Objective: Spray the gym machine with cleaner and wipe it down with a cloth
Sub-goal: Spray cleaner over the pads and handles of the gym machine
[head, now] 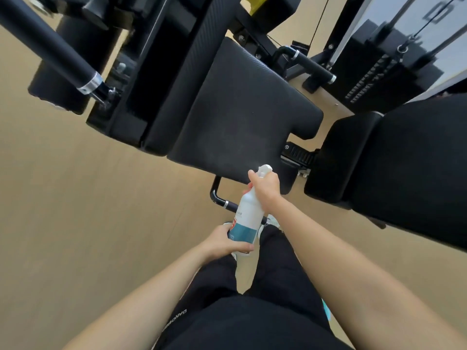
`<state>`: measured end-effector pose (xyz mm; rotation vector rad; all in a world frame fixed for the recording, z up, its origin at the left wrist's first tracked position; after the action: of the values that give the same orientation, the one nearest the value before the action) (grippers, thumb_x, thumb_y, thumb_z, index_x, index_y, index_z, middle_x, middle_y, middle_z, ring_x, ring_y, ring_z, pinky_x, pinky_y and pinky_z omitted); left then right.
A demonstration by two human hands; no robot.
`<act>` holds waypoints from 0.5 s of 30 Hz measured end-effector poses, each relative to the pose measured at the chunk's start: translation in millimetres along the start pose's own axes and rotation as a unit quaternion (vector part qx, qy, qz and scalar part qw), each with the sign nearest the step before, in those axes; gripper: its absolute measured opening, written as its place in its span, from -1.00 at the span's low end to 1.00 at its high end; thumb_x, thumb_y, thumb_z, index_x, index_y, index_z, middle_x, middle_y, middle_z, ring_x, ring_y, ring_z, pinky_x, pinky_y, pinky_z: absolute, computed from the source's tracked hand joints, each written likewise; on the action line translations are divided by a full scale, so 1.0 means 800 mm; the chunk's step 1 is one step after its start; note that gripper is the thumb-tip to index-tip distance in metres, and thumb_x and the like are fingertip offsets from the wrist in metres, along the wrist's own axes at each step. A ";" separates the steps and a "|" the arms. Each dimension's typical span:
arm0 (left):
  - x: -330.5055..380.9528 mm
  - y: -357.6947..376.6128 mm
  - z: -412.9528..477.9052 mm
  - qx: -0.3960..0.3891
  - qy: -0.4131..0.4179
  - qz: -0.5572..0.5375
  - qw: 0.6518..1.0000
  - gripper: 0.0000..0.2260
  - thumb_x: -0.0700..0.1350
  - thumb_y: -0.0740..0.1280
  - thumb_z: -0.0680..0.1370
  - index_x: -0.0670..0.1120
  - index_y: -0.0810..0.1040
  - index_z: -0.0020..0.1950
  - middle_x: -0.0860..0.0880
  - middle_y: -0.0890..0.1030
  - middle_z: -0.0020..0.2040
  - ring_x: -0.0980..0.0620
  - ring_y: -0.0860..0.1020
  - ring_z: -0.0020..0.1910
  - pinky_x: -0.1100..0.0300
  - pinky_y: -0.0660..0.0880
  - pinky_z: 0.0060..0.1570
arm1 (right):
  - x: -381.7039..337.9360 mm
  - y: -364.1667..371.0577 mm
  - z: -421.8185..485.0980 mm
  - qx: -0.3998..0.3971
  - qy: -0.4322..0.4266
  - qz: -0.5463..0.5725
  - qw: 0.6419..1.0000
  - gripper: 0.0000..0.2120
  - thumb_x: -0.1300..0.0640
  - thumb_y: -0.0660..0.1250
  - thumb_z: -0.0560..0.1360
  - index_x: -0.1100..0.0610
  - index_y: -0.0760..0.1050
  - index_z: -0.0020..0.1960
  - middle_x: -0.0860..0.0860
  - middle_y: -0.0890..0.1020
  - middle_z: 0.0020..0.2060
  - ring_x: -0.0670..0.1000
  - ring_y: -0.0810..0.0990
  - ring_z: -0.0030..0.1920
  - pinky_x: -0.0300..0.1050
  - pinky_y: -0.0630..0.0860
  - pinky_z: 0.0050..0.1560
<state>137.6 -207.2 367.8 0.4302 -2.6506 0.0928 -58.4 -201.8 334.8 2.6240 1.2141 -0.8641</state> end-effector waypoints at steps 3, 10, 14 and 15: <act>-0.023 -0.008 -0.008 -0.022 0.014 0.024 0.999 -0.44 0.14 0.63 0.34 0.06 0.56 0.27 0.01 0.65 0.15 0.05 0.66 0.12 0.06 0.63 0.19 | 0.028 0.004 -0.015 0.012 -0.002 0.031 0.999 -0.77 0.03 0.41 0.59 0.14 0.46 0.10 0.19 0.67 -0.03 0.14 0.77 -0.19 0.07 0.72 -0.10; -0.090 -0.022 -0.037 -0.051 0.017 0.060 0.997 -0.57 0.08 0.64 0.35 0.03 0.64 0.15 0.00 0.72 0.05 0.04 0.69 0.04 0.11 0.62 0.13 | 0.119 0.020 -0.062 0.087 0.053 0.156 0.983 -0.84 0.11 0.40 0.59 0.15 0.45 -0.06 0.09 0.66 -0.22 0.10 0.72 -0.32 0.09 0.68 -0.03; -0.141 -0.016 -0.055 -0.088 0.001 0.095 0.992 -0.55 0.13 0.63 0.34 0.03 0.65 0.15 0.02 0.73 0.05 0.08 0.69 0.05 0.14 0.61 0.17 | 0.164 0.050 -0.084 0.055 0.068 0.147 0.985 -0.81 0.08 0.42 0.60 0.17 0.46 -0.03 0.09 0.62 -0.24 0.06 0.71 -0.39 -0.07 0.65 -0.25; -0.153 -0.016 -0.059 -0.091 -0.005 0.094 0.991 -0.55 0.11 0.62 0.35 0.00 0.65 0.16 -0.01 0.73 0.06 0.09 0.69 0.04 0.12 0.61 0.18 | 0.174 0.058 -0.089 0.043 0.067 0.151 0.985 -0.82 0.11 0.43 0.60 0.16 0.46 -0.02 0.10 0.63 -0.19 0.07 0.71 -0.39 -0.11 0.63 -0.31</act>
<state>265.4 -177.9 356.2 0.1199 -2.6743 -0.0937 78.8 -116.7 312.4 2.8730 0.7853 -0.7098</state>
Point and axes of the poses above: each hand's wrist, its own z-axis towards the middle knuckle, its own y-axis out of the palm, x = y × z, the point moved 2 cm from there along z, towards the middle knuckle
